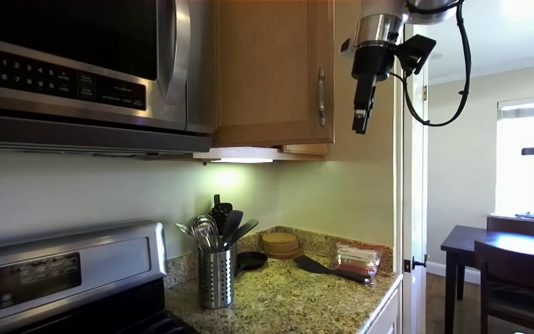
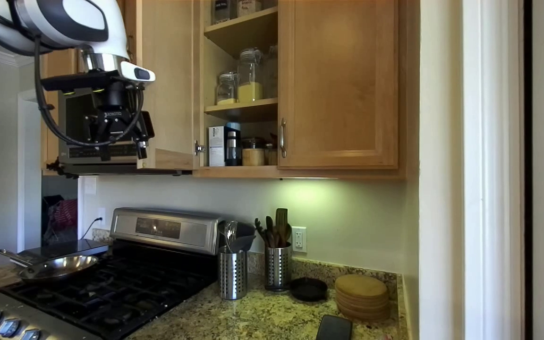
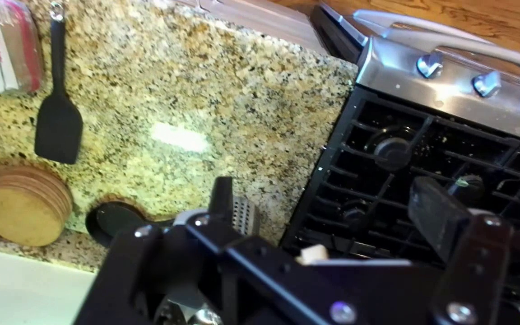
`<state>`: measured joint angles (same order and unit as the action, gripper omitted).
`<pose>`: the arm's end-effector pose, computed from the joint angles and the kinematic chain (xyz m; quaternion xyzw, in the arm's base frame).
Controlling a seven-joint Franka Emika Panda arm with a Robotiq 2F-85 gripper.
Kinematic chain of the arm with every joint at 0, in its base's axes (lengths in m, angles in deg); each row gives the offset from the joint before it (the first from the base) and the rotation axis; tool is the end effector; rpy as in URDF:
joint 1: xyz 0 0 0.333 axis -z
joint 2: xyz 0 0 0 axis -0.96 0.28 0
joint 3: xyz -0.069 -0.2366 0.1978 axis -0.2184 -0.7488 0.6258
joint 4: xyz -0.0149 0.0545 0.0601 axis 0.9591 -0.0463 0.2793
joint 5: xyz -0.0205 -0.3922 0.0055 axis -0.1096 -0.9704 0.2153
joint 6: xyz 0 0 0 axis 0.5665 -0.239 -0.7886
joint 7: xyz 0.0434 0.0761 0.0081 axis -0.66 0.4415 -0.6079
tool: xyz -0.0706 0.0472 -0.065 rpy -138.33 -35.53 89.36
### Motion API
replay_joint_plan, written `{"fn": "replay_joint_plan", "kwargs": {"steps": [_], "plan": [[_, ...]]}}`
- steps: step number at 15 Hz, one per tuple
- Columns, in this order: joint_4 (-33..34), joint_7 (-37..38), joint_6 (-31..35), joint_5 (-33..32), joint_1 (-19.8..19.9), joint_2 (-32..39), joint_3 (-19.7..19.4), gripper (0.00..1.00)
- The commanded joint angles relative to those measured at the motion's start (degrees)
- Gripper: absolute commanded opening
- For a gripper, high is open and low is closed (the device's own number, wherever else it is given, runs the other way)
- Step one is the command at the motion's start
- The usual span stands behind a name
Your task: Open the left door to the cupboard on the right
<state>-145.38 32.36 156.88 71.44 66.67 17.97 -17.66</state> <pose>0.3699 0.0769 0.6747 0.9826 0.1560 0.1011 0.0058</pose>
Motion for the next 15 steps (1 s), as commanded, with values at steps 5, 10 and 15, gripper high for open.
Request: {"fn": "replay_joint_plan", "kwargs": {"steps": [5,10,15], "plan": [[1.7,2.1,-0.8,-8.7,6.2,5.0,-2.0,1.0],[5.2,3.8,4.2,-8.1,7.0,10.0,-3.0,1.0],[9.5,5.2,8.4,-7.4,6.6,13.7,-2.8,1.0]]}}
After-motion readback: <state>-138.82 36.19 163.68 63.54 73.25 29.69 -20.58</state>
